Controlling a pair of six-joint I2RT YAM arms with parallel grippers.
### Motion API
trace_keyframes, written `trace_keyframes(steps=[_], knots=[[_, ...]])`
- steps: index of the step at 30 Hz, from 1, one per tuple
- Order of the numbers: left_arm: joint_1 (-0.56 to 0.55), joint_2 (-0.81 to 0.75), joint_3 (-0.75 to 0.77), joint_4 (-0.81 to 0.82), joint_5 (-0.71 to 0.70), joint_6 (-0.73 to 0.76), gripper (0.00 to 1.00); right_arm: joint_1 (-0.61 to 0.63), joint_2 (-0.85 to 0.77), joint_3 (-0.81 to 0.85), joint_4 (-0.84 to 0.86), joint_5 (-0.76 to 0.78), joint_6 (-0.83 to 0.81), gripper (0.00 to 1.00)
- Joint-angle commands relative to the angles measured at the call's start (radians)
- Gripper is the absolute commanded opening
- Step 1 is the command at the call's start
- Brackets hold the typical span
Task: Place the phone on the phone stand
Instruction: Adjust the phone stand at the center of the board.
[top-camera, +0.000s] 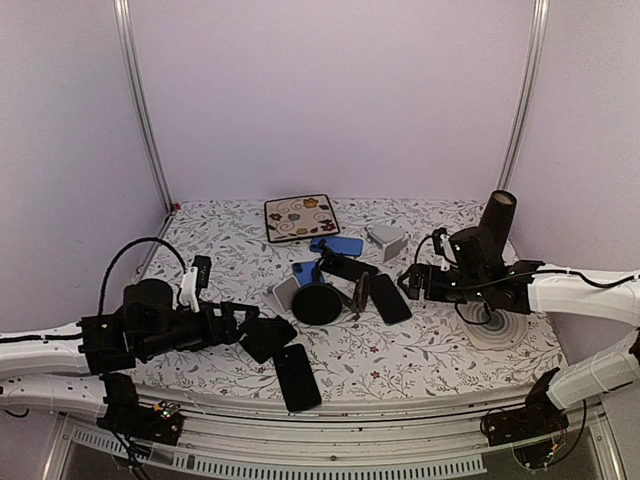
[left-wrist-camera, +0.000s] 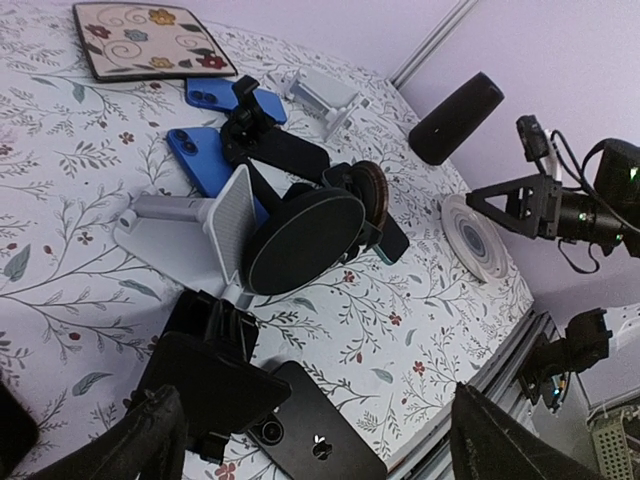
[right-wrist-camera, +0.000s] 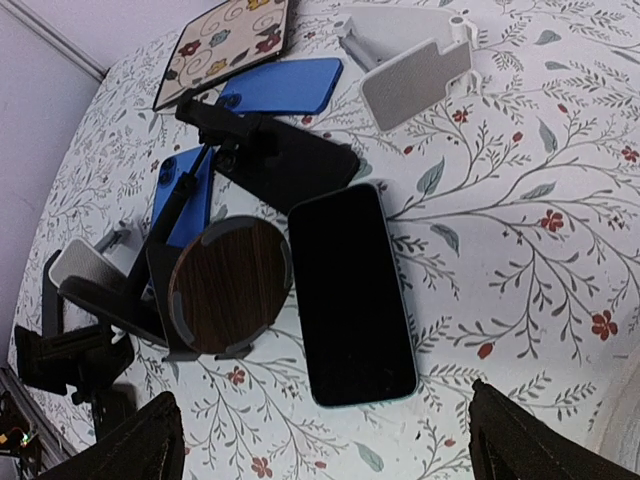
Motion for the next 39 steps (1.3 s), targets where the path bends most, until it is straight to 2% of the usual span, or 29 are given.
trace_keyframes(steps=[1, 17, 22, 32, 39], knots=[[0.002, -0.036, 0.010, -0.055, -0.023, -0.007, 0.91, -0.067, 0.115, 0.111, 0.093, -0.022, -0.056, 0.99], [0.004, -0.119, 0.007, -0.141, -0.047, -0.016, 0.92, -0.262, 0.523, 0.474, 0.122, -0.148, -0.232, 1.00], [0.006, -0.123, 0.016, -0.162, -0.048, -0.011, 0.92, -0.301, 0.648, 0.612, 0.081, -0.210, -0.334, 0.94], [0.014, -0.154, 0.035, -0.225, -0.051, 0.003, 0.92, -0.353, 0.781, 0.730, 0.094, -0.327, -0.427, 0.93], [0.023, -0.185, 0.024, -0.237, -0.053, 0.006, 0.93, -0.353, 0.877, 0.802, 0.086, -0.432, -0.417, 0.92]])
